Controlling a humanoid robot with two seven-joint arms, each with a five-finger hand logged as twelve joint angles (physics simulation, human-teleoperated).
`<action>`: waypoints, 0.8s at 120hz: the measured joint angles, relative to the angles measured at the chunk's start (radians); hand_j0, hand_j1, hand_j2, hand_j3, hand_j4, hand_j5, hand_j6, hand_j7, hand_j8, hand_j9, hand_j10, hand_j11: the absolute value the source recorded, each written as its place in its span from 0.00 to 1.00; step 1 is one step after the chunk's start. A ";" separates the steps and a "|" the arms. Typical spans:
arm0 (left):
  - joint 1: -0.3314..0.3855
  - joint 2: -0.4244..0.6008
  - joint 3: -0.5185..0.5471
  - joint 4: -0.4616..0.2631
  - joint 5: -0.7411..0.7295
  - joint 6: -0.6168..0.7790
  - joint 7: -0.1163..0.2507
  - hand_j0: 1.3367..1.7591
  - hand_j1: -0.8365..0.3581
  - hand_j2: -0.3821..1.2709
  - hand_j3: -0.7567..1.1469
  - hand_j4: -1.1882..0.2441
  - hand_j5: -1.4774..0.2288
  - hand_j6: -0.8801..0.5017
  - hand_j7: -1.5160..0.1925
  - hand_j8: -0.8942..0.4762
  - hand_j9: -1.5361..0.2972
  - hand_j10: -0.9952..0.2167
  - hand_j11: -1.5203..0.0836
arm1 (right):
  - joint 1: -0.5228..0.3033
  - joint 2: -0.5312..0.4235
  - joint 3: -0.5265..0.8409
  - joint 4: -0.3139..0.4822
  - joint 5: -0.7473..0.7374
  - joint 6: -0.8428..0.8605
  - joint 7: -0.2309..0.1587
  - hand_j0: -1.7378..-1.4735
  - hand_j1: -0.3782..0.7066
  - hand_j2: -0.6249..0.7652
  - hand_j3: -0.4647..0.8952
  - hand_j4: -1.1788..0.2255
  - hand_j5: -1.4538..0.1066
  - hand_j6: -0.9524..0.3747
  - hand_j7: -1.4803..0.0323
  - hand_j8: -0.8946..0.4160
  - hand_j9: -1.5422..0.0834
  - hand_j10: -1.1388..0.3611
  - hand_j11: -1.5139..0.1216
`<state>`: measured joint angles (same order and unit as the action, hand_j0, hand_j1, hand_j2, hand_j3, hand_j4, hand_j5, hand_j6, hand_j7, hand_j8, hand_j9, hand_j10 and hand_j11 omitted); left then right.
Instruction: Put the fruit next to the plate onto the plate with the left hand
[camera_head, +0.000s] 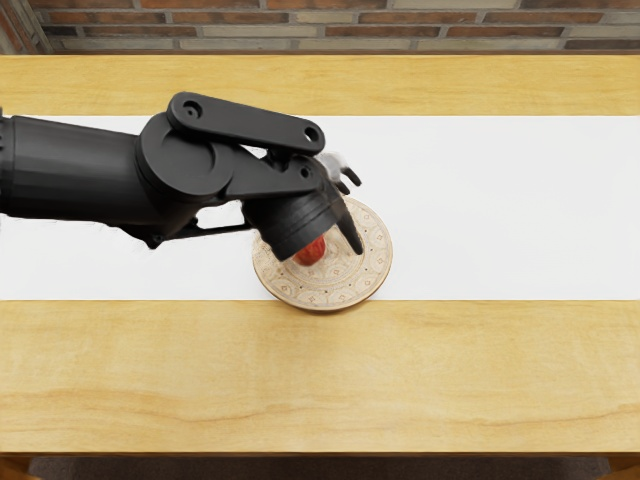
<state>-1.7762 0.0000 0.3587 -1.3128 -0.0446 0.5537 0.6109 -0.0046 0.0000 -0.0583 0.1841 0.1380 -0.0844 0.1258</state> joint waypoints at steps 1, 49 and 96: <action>0.001 0.000 -0.004 0.000 0.000 -0.006 0.000 0.76 0.71 0.27 0.40 0.63 0.65 0.44 0.67 0.46 0.63 0.60 0.72 | 0.000 0.000 0.000 0.000 0.000 0.000 0.000 0.30 0.07 0.44 0.34 0.81 0.90 0.69 0.95 0.66 0.92 0.74 0.90; 0.309 0.439 -0.455 -0.004 0.152 -0.553 0.000 0.76 0.73 0.26 0.40 0.65 0.67 0.45 0.69 0.46 0.65 0.61 0.74 | 0.005 0.000 0.000 0.000 0.000 0.000 0.000 0.30 0.07 0.44 0.34 0.81 0.90 0.69 0.95 0.66 0.92 0.74 0.90; 0.738 0.778 -0.927 -0.056 0.208 -1.084 0.000 0.76 0.74 0.26 0.40 0.65 0.67 0.45 0.69 0.47 0.66 0.61 0.74 | 0.006 0.000 0.000 0.000 0.000 -0.001 0.000 0.30 0.07 0.44 0.34 0.81 0.90 0.69 0.95 0.66 0.92 0.74 0.90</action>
<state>-1.0385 0.7777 -0.5680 -1.3693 0.1636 -0.5300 0.6109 0.0015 0.0000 -0.0583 0.1841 0.1380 -0.0850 0.1258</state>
